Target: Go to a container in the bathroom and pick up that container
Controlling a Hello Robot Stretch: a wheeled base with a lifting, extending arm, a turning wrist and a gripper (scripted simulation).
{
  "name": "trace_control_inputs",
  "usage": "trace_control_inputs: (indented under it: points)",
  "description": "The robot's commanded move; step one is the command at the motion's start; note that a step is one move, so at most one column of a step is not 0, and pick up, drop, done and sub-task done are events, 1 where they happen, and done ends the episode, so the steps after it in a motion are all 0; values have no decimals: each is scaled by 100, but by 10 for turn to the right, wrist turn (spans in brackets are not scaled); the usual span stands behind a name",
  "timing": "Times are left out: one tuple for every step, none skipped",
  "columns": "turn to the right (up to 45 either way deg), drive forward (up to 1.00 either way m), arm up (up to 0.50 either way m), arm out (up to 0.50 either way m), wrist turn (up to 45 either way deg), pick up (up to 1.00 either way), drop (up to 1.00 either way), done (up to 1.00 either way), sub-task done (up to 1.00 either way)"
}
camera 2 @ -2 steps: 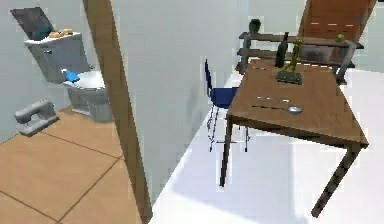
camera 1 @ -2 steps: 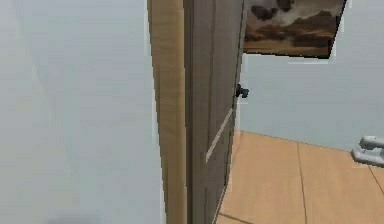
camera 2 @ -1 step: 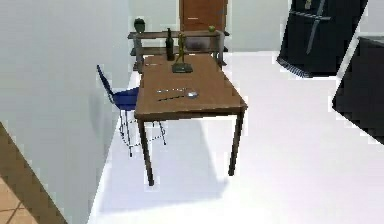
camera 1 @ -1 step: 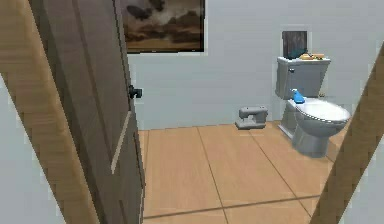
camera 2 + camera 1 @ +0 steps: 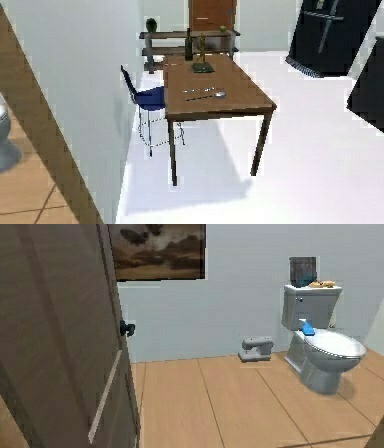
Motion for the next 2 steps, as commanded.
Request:
trace_control_inputs:
  points:
    - [30,0,0,0,0,0,0,0,0]
    - [0,60,0,0,0,0,0,0,0]
